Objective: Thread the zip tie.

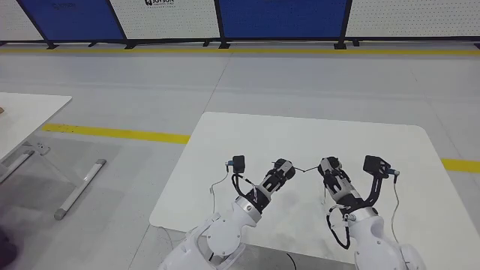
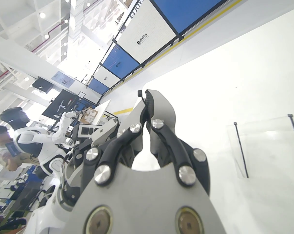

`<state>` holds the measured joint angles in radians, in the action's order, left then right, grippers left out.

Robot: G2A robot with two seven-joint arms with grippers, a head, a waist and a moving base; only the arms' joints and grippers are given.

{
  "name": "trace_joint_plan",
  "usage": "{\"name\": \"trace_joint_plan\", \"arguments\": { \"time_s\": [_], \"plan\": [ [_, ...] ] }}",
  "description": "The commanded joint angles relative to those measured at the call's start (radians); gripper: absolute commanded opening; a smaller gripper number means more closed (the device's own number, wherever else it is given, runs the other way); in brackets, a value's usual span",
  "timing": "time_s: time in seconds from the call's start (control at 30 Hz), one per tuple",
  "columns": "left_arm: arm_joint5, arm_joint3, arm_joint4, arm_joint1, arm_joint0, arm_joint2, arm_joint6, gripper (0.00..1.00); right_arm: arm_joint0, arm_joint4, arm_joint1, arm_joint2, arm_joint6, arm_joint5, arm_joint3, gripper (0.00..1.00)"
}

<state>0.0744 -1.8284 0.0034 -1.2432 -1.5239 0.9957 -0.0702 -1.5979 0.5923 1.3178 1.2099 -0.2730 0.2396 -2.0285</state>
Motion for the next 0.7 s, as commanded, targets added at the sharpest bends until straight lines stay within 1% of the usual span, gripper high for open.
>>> {"name": "trace_joint_plan", "arguments": {
  "time_s": [0.0, 0.37, 0.53, 0.67],
  "plan": [
    [0.000, 0.000, 0.000, 0.000, 0.000, 0.000, 0.000, 0.00, 0.002, -0.006, 0.001, -0.005, -0.002, -0.002, 0.003, 0.00],
    [0.000, 0.000, 0.000, 0.000, 0.000, 0.000, 0.000, 0.00, -0.011, -0.056, 0.001, 0.000, -0.011, 0.000, -0.010, 0.00],
    [0.000, 0.000, 0.000, 0.000, 0.000, 0.000, 0.000, 0.00, -0.020, -0.097, 0.003, 0.000, 0.000, 0.003, -0.012, 0.00],
    [0.000, 0.000, 0.000, 0.000, 0.000, 0.000, 0.000, 0.00, -0.025, -0.107, 0.005, -0.006, 0.018, 0.005, -0.016, 0.00]
  ]
}}
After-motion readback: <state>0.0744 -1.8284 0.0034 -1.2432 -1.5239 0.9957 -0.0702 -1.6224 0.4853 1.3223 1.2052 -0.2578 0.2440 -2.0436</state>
